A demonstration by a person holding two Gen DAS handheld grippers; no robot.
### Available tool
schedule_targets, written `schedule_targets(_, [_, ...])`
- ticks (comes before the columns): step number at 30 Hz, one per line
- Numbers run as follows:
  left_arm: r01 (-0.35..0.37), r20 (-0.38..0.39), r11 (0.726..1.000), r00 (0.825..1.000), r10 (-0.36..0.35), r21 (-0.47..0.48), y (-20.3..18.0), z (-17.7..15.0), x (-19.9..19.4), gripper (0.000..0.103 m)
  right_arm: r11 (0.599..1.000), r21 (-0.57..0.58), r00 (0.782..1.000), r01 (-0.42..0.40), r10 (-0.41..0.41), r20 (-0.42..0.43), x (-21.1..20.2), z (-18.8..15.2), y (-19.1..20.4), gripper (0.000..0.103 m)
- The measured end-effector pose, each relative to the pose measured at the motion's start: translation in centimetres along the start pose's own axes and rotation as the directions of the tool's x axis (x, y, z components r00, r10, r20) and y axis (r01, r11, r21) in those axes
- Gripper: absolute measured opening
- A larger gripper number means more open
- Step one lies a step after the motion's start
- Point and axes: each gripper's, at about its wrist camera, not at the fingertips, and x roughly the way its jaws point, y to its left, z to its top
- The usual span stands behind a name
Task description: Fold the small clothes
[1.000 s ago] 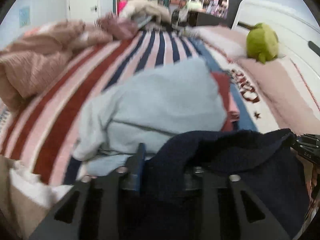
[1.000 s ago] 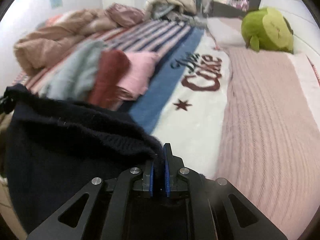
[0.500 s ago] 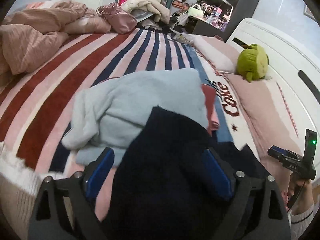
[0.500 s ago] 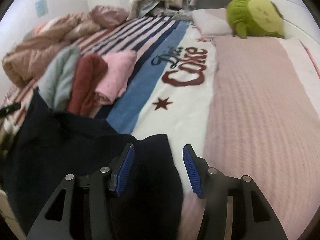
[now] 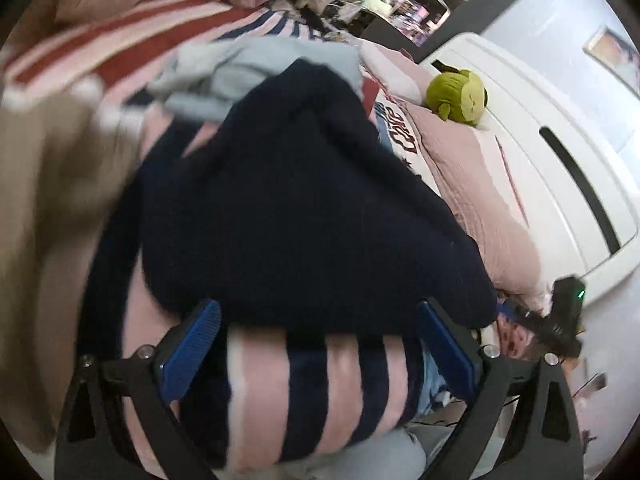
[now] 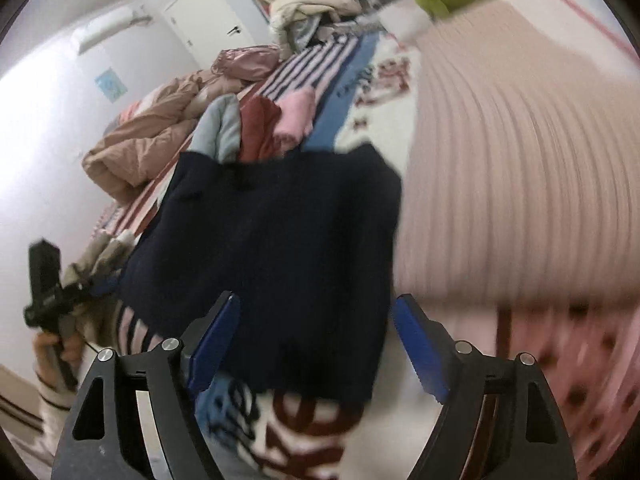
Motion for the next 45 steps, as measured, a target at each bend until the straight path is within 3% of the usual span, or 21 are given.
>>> schedule_targets(4, [0.052,-0.029,0.994,0.998,-0.055,-0.095,1.9,-1.3,1.9,0.098,0.994,0.091,0.998,-0.067,0.068,-0.003,0.8,-2.8,-1.5,0.077])
schedule_targets(6, [0.086,-0.002,0.989,0.996,-0.087,-0.118,2.3,-1.0,2.7,0.098,0.984,0.133,0.993,-0.119,0.121,-0.001,1.8,-3.3,-1.8,0.079])
schedule_targets(10, [0.157,0.070,0.968,0.987,-0.146,-0.195,2.9,1.1,4.2,0.098,0.971,0.138,0.981,-0.193,0.193,0.020,2.9,-2.5,-0.9,0.079])
schedule_targets(13, [0.152,0.098,0.963,0.986,-0.133,-0.221,2.9,2.7,5.5,0.095,0.974,0.144,0.985,-0.174,0.173,0.020,4.1,-1.4,-0.5,0.076])
schedule_targets(14, [0.141,0.103,0.967,0.987,-0.121,-0.211,2.5,3.0,5.8,0.088,0.976,0.149,0.987,-0.160,0.158,0.024,4.4,-1.1,-0.5,0.068])
schedule_targets(15, [0.132,0.100,0.971,0.988,-0.114,-0.199,2.1,3.3,6.2,0.070,0.978,0.156,0.990,-0.139,0.136,0.029,4.6,-0.9,-0.5,0.061])
schedule_targets(17, [0.126,0.088,0.975,0.990,-0.111,-0.184,1.7,3.5,6.5,0.049,0.982,0.159,0.994,-0.104,0.098,0.044,4.6,-0.6,-0.6,0.029])
schedule_targets(18, [0.118,0.093,0.978,0.990,-0.103,-0.174,1.5,3.6,6.4,0.042,0.983,0.158,0.994,-0.097,0.089,0.059,4.3,-0.5,-0.8,0.024])
schedule_targets(21, [0.106,0.124,0.986,0.988,-0.090,-0.127,0.3,3.1,5.2,0.033,0.983,0.147,0.991,-0.112,0.099,0.093,2.9,-0.7,-0.8,0.015])
schedule_targets(26, [0.138,0.141,0.987,0.982,-0.126,-0.077,-0.3,0.0,1.0,0.032,0.987,0.101,0.987,-0.124,0.112,0.118,-0.1,-1.7,0.1,0.012])
schedule_targets(31, [0.131,0.053,0.986,0.991,-0.126,-0.104,1.1,-3.3,0.4,0.042,0.989,0.071,0.990,-0.129,0.124,0.060,-1.5,-4.1,0.8,0.013])
schedule_targets(33, [0.142,0.046,0.980,0.989,-0.137,-0.141,1.6,-3.9,0.6,0.057,0.999,0.034,0.999,-0.039,0.038,0.002,-0.7,-5.0,1.1,0.019])
schedule_targets(35, [0.154,0.038,0.977,0.988,-0.150,-0.148,1.6,-4.2,0.4,0.068,1.000,0.008,1.000,0.023,-0.023,-0.008,-0.6,-5.1,1.4,0.032])
schedule_targets(36, [0.149,0.040,0.979,0.989,-0.145,-0.139,1.4,-4.3,0.4,0.075,0.999,-0.002,0.999,0.039,-0.039,0.006,-1.1,-4.9,1.6,0.033])
schedule_targets(39, [0.140,0.035,0.985,0.990,-0.138,-0.103,1.1,-4.7,0.0,0.082,0.995,-0.048,0.993,0.086,-0.082,0.083,-3.5,-3.3,2.6,0.041])
schedule_targets(41, [0.149,0.029,0.983,0.989,-0.147,-0.107,1.5,-4.8,0.2,0.084,0.987,-0.106,0.985,0.120,-0.105,0.138,-4.7,-1.6,3.6,0.066])
schedule_targets(45, [0.163,0.022,0.979,0.987,-0.162,-0.120,1.9,-4.5,0.9,0.085,0.967,-0.236,0.991,0.101,-0.078,0.105,-2.9,3.2,5.4,0.070])
